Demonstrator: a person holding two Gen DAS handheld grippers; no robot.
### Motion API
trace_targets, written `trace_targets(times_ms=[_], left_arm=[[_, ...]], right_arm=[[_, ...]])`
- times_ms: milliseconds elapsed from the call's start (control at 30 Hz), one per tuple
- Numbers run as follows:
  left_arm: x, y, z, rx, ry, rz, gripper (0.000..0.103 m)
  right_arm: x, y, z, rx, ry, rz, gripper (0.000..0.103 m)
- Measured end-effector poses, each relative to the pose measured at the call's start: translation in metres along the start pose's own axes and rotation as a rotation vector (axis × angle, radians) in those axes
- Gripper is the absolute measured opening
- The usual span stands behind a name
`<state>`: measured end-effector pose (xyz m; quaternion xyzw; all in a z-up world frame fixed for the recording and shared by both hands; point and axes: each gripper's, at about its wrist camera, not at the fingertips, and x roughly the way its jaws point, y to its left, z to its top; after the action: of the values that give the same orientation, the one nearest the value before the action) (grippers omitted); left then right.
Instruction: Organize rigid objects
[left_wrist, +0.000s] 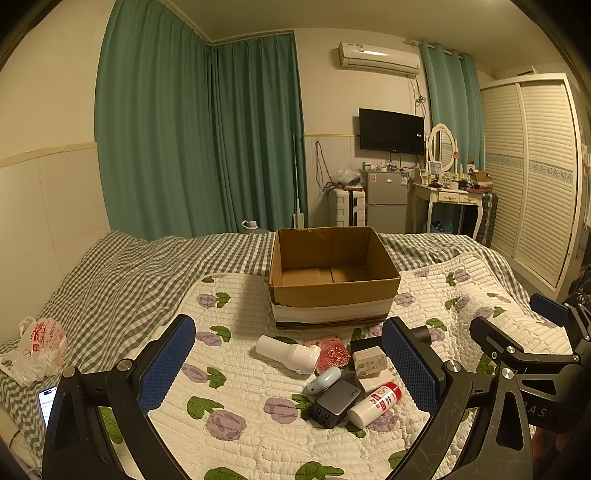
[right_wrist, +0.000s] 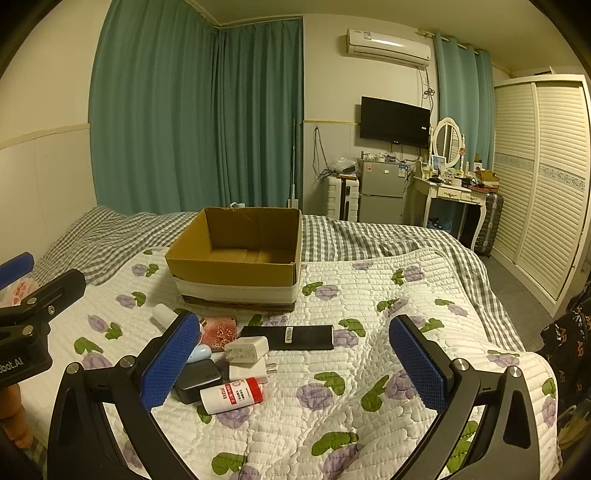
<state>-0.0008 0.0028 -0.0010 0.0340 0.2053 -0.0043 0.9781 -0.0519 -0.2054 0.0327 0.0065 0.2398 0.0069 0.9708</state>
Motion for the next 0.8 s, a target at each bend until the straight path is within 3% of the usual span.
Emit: trace_targets(times_ms=[567,800], left_arm=[[-0.001,0.000,0.000,0.002,0.003,-0.001,0.103],[0.019,-0.004,-0.010,0.006,0.046,-0.025,0.103]], right_arm=[[-0.002,0.003,0.000,-0.006,-0.004,0.002,0.103],[0.012,0.003,-0.002,-0.012,0.021,0.020,0.103]])
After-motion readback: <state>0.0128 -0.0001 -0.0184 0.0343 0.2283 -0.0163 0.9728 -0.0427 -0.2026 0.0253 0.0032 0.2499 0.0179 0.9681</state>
